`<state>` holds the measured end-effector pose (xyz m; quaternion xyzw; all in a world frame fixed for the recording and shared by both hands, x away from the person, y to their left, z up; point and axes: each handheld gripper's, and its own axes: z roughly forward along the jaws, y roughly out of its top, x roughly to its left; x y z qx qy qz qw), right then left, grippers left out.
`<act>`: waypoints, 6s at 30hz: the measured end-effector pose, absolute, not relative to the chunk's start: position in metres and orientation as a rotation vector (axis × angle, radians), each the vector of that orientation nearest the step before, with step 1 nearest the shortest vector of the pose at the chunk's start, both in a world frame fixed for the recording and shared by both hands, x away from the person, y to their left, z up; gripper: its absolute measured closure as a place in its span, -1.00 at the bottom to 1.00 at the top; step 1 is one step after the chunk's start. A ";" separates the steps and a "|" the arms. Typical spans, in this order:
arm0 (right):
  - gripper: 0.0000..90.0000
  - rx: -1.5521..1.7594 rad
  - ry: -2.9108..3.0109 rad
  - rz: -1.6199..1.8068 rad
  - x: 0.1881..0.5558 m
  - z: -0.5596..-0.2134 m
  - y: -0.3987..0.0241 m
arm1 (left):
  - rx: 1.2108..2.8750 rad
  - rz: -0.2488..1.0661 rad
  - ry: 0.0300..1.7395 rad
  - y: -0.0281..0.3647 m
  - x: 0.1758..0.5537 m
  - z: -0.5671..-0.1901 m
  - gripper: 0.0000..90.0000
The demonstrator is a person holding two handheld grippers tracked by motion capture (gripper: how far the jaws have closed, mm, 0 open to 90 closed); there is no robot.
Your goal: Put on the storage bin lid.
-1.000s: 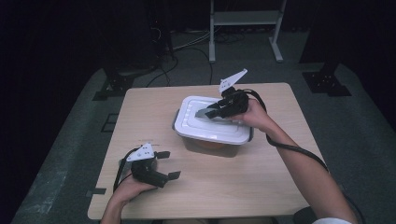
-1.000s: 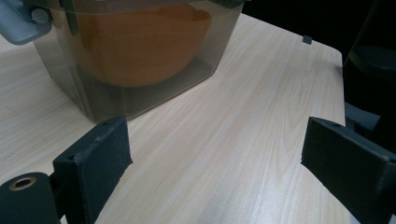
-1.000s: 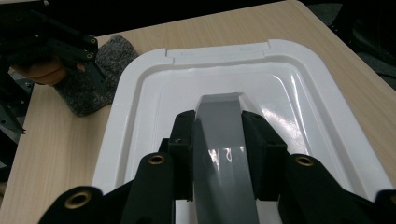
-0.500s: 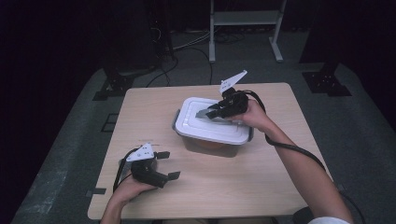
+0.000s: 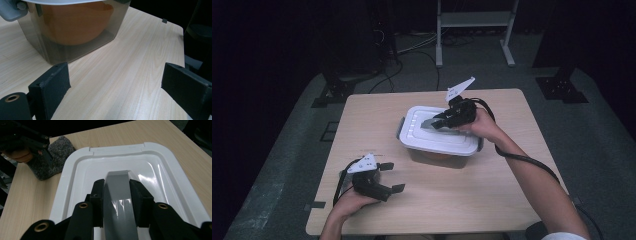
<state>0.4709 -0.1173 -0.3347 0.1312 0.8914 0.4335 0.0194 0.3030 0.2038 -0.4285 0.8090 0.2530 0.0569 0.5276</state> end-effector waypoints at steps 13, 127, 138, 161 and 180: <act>0.15 0.432 2.737 1.409 0.466 -0.328 -0.128 | 1.939 0.146 0.604 0.205 0.302 -0.428 -0.83; -0.34 0.872 2.544 1.479 0.381 -0.384 -0.307 | 1.961 0.134 0.604 0.201 0.300 -0.432 -0.83; -0.34 0.933 2.541 1.480 0.374 -0.403 -0.319 | 1.966 0.131 0.604 0.200 0.300 -0.433 -0.83; -0.35 1.003 2.555 1.488 0.359 -0.432 -0.330 | 1.967 0.126 0.605 0.199 0.301 -0.434 -0.83; -0.35 1.053 2.537 1.504 0.348 -0.447 -0.342 | 1.967 0.128 0.601 0.199 0.300 -0.433 -0.83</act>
